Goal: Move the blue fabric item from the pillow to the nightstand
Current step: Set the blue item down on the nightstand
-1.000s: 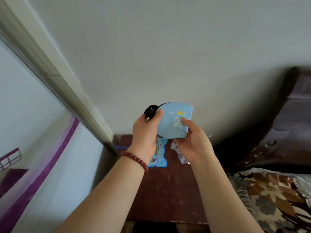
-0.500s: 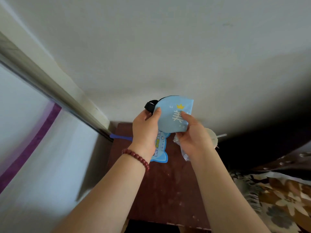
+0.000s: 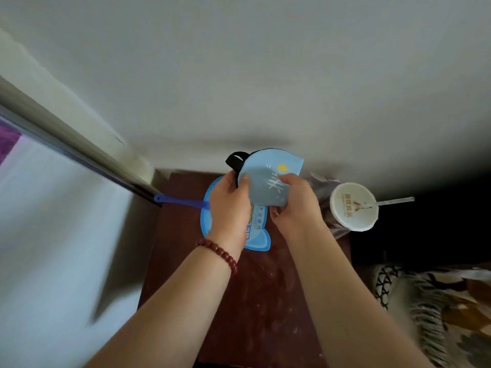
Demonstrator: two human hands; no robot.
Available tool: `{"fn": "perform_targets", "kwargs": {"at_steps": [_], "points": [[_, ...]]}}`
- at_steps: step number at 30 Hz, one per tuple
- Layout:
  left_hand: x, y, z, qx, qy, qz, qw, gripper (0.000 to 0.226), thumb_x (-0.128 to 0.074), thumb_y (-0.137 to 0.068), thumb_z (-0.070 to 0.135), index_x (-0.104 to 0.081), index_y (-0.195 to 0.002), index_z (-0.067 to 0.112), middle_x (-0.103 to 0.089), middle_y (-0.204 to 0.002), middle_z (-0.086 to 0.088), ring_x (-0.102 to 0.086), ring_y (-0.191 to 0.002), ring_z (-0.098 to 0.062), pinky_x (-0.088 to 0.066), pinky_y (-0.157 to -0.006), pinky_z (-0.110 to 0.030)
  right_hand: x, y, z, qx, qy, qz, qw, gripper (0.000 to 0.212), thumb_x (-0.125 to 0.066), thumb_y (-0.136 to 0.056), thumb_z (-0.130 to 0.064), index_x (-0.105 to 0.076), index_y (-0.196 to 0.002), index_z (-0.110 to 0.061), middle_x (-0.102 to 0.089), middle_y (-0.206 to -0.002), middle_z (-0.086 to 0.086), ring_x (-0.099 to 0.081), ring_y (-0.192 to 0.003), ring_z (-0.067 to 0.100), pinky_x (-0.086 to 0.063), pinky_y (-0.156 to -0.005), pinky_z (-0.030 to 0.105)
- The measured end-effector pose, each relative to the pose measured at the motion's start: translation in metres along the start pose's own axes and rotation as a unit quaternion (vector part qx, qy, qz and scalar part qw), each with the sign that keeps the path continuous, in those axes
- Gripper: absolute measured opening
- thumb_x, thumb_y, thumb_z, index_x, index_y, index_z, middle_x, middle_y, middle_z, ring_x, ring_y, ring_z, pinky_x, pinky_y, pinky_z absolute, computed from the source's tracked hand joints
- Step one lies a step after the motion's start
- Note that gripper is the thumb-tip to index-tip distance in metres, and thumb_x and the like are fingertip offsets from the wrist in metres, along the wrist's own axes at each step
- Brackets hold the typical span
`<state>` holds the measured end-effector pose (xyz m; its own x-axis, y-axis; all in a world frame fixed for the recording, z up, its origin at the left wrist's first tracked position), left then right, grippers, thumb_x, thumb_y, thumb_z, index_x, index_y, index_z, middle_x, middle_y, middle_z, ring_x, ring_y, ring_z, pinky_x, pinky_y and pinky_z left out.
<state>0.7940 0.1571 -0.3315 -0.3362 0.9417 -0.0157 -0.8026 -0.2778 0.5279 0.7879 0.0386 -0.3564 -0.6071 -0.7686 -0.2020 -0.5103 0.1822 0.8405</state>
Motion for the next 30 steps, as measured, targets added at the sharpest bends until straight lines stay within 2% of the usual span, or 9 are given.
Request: {"fn": "perform_targets", "kwargs": {"at_steps": [6,8,12,15,17,19,21,26,30], "points": [[0.014,-0.033,-0.026,-0.017,-0.030,0.016,0.999,0.018,-0.051,-0.091,0.012,-0.068,-0.091,0.019,-0.066,-0.074,0.010,-0.060,-0.061,0.006,-0.050,-0.063,-0.016,0.007,-0.039,0.020,0.010,0.025,0.053,0.998,0.012,-0.050,-0.079,-0.006,-0.057,-0.073,-0.014,-0.059,-0.067,0.002,-0.053,-0.052,0.014,-0.035,-0.047,0.022],[0.019,-0.043,-0.032,-0.013,-0.040,0.024,0.999,0.020,-0.054,-0.090,0.013,-0.068,-0.103,0.018,-0.070,-0.085,0.008,-0.063,-0.068,0.007,-0.051,-0.063,-0.013,0.006,-0.049,0.028,0.014,0.042,0.062,0.997,0.013,-0.052,-0.080,-0.005,-0.058,-0.072,-0.013,-0.061,-0.065,0.003,-0.053,-0.052,0.014,-0.038,-0.051,0.026],[0.031,-0.060,-0.049,0.012,-0.050,0.045,0.998,0.029,-0.058,-0.089,0.013,-0.065,-0.117,0.014,-0.069,-0.109,-0.002,-0.064,-0.094,-0.010,-0.051,-0.074,-0.020,0.001,-0.065,0.039,0.036,0.062,0.067,0.995,0.024,-0.053,-0.083,0.000,-0.061,-0.070,-0.018,-0.061,-0.063,-0.001,-0.050,-0.055,0.012,-0.038,-0.052,0.024],[0.040,-0.068,-0.059,0.025,-0.060,0.065,0.996,0.031,-0.058,-0.088,0.010,-0.063,-0.118,0.012,-0.068,-0.111,-0.004,-0.063,-0.093,-0.013,-0.052,-0.075,-0.024,-0.003,-0.071,0.046,0.038,0.046,0.051,0.997,0.027,-0.054,-0.083,0.001,-0.066,-0.072,-0.021,-0.066,-0.056,-0.008,-0.059,-0.044,0.005,-0.041,-0.039,0.013],[0.046,-0.071,-0.063,0.025,-0.065,0.071,0.995,0.034,-0.058,-0.086,0.006,-0.062,-0.119,0.014,-0.068,-0.108,0.000,-0.064,-0.093,-0.014,-0.053,-0.076,-0.026,-0.003,-0.074,0.051,0.031,0.045,0.048,0.997,0.025,-0.055,-0.083,0.000,-0.070,-0.082,-0.020,-0.068,-0.070,-0.006,-0.062,-0.050,0.003,-0.041,-0.035,0.012],[0.048,-0.072,-0.064,0.021,-0.074,0.064,0.995,0.039,-0.059,-0.084,0.004,-0.061,-0.121,0.015,-0.064,-0.101,0.006,-0.064,-0.091,-0.012,-0.053,-0.070,-0.020,-0.002,-0.076,0.055,0.024,0.040,0.050,0.998,0.027,-0.056,-0.084,0.000,-0.071,-0.099,-0.017,-0.068,-0.081,-0.004,-0.063,-0.060,0.006,-0.043,-0.036,0.012],[0.049,-0.074,-0.067,0.019,-0.084,0.059,0.995,0.043,-0.059,-0.083,0.003,-0.059,-0.124,0.016,-0.061,-0.102,0.008,-0.061,-0.085,-0.003,-0.049,-0.065,-0.013,-0.001,-0.077,0.057,0.019,0.026,0.054,0.998,0.030,-0.056,-0.084,0.002,-0.070,-0.104,-0.016,-0.068,-0.083,-0.004,-0.065,-0.055,0.006,-0.044,-0.037,0.013],[0.049,-0.078,-0.072,0.019,-0.090,0.066,0.994,0.043,-0.063,-0.083,0.004,-0.059,-0.124,0.016,-0.059,-0.101,0.008,-0.053,-0.072,0.008,-0.041,-0.048,-0.001,0.000,-0.083,0.060,0.023,0.019,0.064,0.998,0.031,-0.057,-0.083,0.005,-0.069,-0.103,-0.016,-0.068,-0.082,-0.003,-0.064,-0.049,0.004,-0.044,-0.036,0.013],[0.048,-0.083,-0.080,0.034,-0.099,0.062,0.993,0.042,-0.059,-0.083,0.000,-0.059,-0.123,0.015,-0.060,-0.104,0.005,-0.054,-0.069,0.006,-0.040,-0.044,-0.001,0.007,-0.091,0.065,0.028,0.033,0.086,0.995,0.028,-0.059,-0.081,0.005,-0.067,-0.078,-0.022,-0.067,-0.078,-0.004,-0.062,-0.063,0.008,-0.044,-0.036,0.014]]}}
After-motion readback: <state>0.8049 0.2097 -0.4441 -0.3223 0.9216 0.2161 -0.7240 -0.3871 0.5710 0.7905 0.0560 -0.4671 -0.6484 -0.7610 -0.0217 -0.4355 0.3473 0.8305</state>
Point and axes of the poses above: each hand's wrist, its own y-axis away from the middle knuckle, its own x-axis out of the back of the hand, z = x × y, the point moved 7 cm from there along -y, towards the middle knuckle
